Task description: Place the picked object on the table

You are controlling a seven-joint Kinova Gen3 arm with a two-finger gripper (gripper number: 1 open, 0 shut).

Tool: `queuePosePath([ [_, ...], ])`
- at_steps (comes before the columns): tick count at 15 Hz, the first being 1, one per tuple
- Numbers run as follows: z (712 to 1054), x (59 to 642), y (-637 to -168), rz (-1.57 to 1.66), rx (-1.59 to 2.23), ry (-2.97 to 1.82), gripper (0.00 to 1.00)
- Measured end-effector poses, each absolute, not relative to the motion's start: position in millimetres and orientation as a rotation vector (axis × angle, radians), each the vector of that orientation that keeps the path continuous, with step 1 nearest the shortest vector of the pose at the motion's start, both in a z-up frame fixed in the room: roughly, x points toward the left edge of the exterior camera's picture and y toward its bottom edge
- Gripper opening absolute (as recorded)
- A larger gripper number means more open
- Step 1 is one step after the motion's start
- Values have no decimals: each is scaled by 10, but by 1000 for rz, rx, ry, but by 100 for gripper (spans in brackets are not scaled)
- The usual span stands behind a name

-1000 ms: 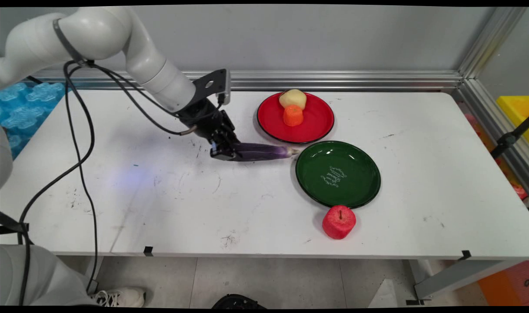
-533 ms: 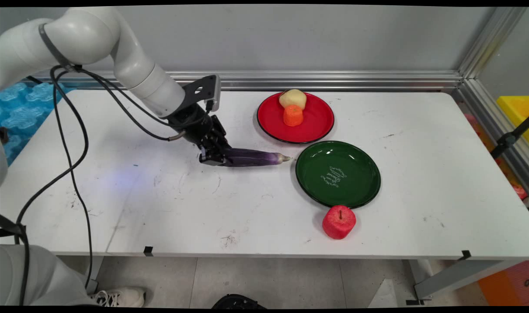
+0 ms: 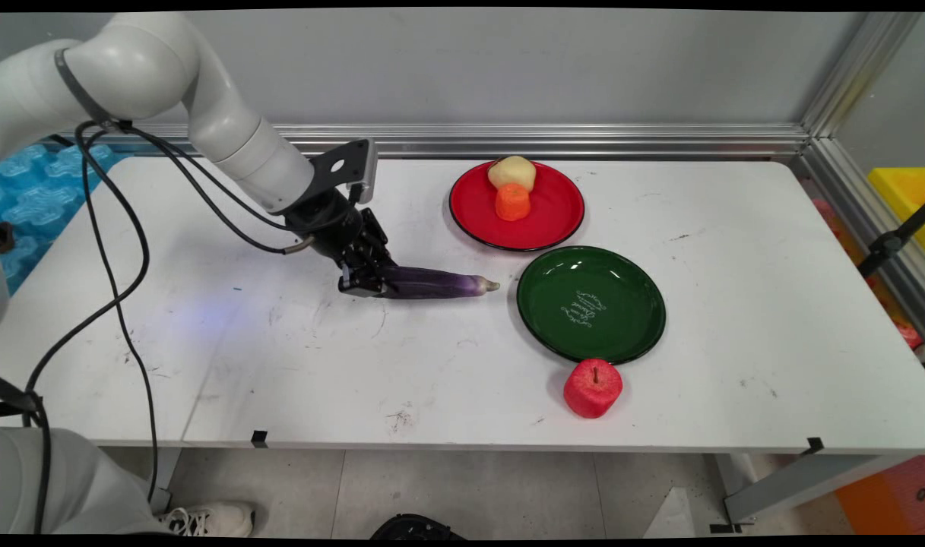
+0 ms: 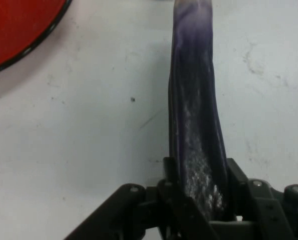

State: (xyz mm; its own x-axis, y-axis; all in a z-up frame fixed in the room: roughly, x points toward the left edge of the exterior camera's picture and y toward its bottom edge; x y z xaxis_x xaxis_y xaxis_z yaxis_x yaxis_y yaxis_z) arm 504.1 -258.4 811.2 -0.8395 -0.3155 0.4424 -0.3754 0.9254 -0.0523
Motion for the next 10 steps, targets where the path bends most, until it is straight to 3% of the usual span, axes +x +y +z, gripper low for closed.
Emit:
queuePosePath([
  [10, 8063, 5067, -2550, 183, 506, -2649, 0],
])
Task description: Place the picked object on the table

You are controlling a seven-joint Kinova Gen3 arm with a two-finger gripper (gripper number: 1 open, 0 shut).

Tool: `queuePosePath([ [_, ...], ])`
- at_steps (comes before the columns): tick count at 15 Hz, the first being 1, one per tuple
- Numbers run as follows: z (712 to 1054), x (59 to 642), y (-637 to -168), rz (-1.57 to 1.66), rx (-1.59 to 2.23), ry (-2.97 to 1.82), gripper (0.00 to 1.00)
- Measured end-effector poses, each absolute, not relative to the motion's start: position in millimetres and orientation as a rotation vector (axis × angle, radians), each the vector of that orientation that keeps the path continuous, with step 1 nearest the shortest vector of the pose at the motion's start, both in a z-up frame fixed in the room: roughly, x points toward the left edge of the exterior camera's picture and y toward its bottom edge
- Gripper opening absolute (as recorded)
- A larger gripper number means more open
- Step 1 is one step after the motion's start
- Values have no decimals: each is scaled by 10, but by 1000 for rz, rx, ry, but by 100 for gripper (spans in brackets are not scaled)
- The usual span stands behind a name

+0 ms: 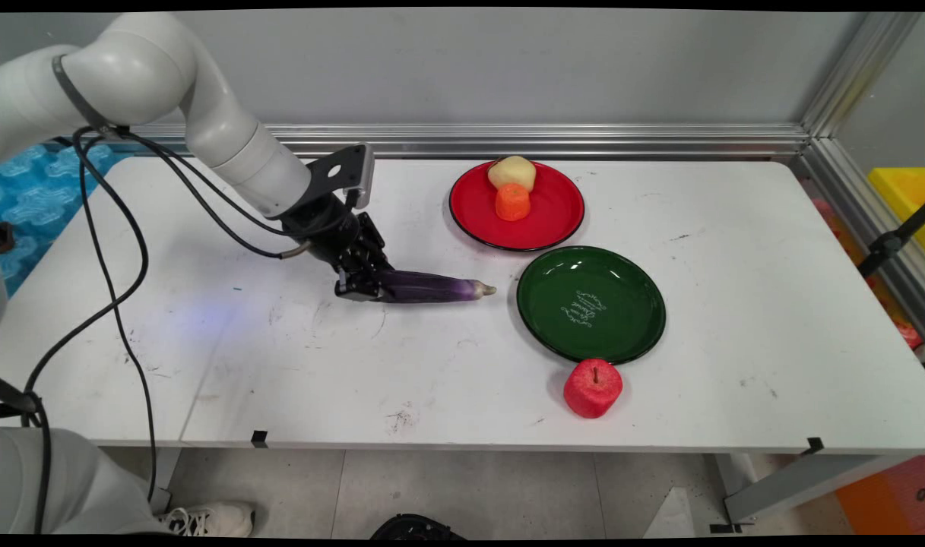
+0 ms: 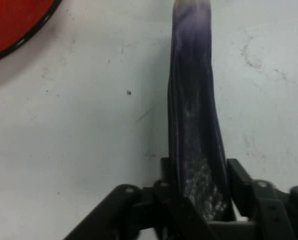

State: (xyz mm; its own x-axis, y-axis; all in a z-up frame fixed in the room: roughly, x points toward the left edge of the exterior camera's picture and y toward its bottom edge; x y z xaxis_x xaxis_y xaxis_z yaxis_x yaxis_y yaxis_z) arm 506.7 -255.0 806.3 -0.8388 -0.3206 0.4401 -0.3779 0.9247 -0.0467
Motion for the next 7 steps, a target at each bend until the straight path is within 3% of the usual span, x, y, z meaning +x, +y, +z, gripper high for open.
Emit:
queuePosePath([
  [1, 8055, 5069, -2548, 181, 510, -2648, 100],
  [7, 8010, 5042, -2577, 201, 551, -2630, 100],
])
